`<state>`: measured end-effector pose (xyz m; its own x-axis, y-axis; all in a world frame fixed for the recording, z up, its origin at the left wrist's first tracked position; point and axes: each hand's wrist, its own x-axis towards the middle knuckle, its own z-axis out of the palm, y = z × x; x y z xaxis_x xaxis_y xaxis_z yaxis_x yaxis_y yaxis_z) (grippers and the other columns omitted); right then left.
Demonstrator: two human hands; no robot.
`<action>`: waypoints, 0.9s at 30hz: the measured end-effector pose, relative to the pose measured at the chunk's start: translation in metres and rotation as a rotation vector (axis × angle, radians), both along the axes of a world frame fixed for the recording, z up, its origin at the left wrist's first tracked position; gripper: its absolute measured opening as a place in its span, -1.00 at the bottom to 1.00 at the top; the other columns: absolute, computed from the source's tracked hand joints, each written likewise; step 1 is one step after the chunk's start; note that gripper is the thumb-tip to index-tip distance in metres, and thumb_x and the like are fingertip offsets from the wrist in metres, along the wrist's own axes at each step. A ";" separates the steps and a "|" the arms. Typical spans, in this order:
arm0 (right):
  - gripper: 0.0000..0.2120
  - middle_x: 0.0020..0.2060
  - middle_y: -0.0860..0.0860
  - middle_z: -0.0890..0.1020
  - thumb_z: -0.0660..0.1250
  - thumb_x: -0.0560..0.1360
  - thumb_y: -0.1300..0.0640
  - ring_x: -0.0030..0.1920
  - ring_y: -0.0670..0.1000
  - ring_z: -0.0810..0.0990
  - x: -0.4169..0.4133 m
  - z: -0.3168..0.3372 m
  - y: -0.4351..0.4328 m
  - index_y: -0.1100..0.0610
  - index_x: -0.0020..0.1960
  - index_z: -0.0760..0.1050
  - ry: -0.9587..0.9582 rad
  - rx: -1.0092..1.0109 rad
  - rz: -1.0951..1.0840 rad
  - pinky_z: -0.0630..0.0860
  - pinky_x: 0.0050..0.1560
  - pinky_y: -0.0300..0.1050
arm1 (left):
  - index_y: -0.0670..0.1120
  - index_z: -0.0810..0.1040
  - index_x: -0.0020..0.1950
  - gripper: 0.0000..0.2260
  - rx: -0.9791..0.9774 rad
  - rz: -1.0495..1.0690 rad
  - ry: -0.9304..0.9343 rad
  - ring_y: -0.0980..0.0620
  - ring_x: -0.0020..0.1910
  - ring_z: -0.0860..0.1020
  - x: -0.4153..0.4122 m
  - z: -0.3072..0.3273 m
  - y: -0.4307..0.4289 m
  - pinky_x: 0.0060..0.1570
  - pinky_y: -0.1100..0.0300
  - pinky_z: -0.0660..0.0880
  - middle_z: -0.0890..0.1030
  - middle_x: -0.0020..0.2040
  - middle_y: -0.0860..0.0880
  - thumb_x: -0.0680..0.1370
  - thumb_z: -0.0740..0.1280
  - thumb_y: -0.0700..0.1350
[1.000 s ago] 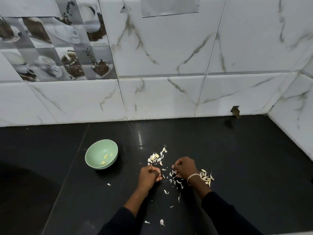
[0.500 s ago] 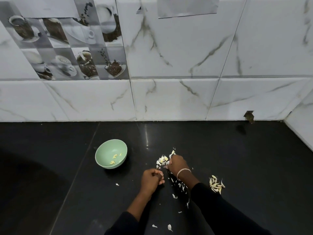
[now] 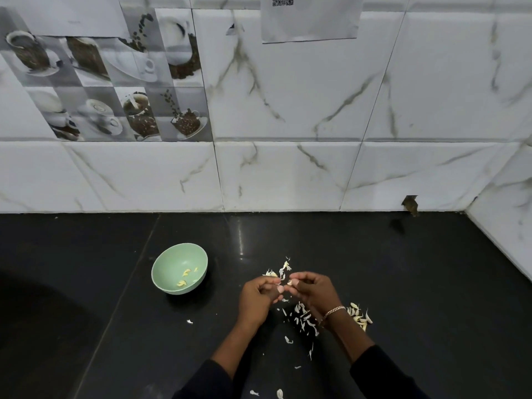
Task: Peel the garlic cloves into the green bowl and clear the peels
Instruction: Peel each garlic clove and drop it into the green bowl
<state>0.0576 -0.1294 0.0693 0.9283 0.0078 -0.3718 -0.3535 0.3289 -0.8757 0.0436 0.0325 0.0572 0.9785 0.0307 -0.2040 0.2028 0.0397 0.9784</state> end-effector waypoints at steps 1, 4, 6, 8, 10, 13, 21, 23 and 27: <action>-0.89 -0.26 0.19 0.66 0.28 0.54 0.51 -0.23 0.08 0.70 -0.002 0.003 -0.001 0.39 -0.05 0.56 -0.009 0.020 -0.016 0.66 -0.20 -0.21 | -0.21 0.68 0.04 -0.86 0.005 -0.012 -0.026 -0.06 -0.23 0.69 0.000 0.003 -0.004 -0.17 0.22 0.61 0.72 -0.16 -0.21 0.49 0.48 -0.33; -0.92 -0.22 0.21 0.65 0.28 0.56 0.45 -0.28 0.05 0.69 -0.010 0.008 0.001 0.36 -0.02 0.53 -0.039 0.052 -0.043 0.65 -0.25 -0.19 | -0.18 0.70 0.00 -0.89 0.035 -0.013 -0.100 -0.04 -0.23 0.70 -0.003 0.011 -0.015 -0.19 0.22 0.61 0.73 -0.18 -0.15 0.49 0.49 -0.31; -0.94 -0.22 0.22 0.65 0.29 0.56 0.43 -0.30 0.05 0.68 -0.015 0.009 0.004 0.36 0.00 0.52 -0.052 0.070 -0.072 0.63 -0.29 -0.17 | -0.16 0.71 -0.03 -0.91 0.056 0.008 -0.134 -0.05 -0.23 0.70 -0.005 0.014 -0.020 -0.20 0.21 0.61 0.73 -0.19 -0.11 0.50 0.49 -0.29; -0.95 -0.23 0.24 0.66 0.31 0.56 0.42 -0.31 0.06 0.68 -0.019 0.009 0.006 0.37 0.00 0.54 -0.070 0.049 -0.088 0.63 -0.28 -0.19 | -0.15 0.71 -0.04 -0.92 0.057 0.024 -0.141 0.00 -0.27 0.68 -0.005 0.014 -0.022 -0.22 0.22 0.58 0.72 -0.22 -0.10 0.51 0.47 -0.29; -0.94 -0.23 0.27 0.67 0.34 0.54 0.41 -0.28 0.09 0.69 -0.021 0.010 0.002 0.37 0.00 0.56 -0.109 -0.019 -0.074 0.63 -0.25 -0.19 | -0.14 0.71 -0.03 -0.92 0.045 0.024 -0.138 0.06 -0.28 0.65 -0.005 0.017 -0.023 -0.25 0.25 0.55 0.72 -0.23 -0.09 0.53 0.45 -0.28; -0.93 -0.23 0.27 0.71 0.43 0.50 0.37 -0.23 0.11 0.70 -0.022 0.011 -0.003 0.35 -0.02 0.62 -0.196 -0.214 -0.038 0.62 -0.22 -0.19 | -0.14 0.71 0.02 -0.91 0.005 0.019 -0.132 0.11 -0.27 0.64 -0.006 0.022 -0.024 -0.27 0.28 0.53 0.72 -0.21 -0.09 0.56 0.43 -0.26; -0.89 -0.28 0.05 0.73 0.42 0.50 0.28 -0.25 0.00 0.71 -0.026 0.009 -0.002 0.14 -0.09 0.71 -0.291 -0.564 0.002 0.67 -0.19 -0.06 | -0.19 0.68 -0.01 -0.87 0.075 0.011 -0.142 0.08 -0.31 0.64 -0.008 0.027 -0.027 -0.26 0.26 0.56 0.69 -0.26 -0.13 0.58 0.35 -0.34; -0.84 -0.29 0.07 0.73 0.36 0.54 0.32 -0.26 -0.02 0.71 -0.028 0.014 -0.002 0.17 -0.08 0.71 -0.290 -0.556 0.028 0.66 -0.20 -0.12 | -0.11 0.68 -0.04 -0.84 0.128 0.000 -0.172 0.01 -0.28 0.67 -0.007 0.024 -0.025 -0.22 0.18 0.60 0.69 -0.26 -0.11 0.59 0.34 -0.32; -0.86 -0.31 0.13 0.72 0.35 0.53 0.34 -0.28 0.00 0.69 -0.031 0.018 -0.003 0.23 -0.11 0.68 -0.274 -0.518 0.035 0.62 -0.27 -0.19 | -0.10 0.68 -0.06 -0.82 0.184 -0.027 -0.201 -0.06 -0.25 0.69 -0.009 0.023 -0.023 -0.16 0.11 0.63 0.70 -0.25 -0.08 0.59 0.33 -0.33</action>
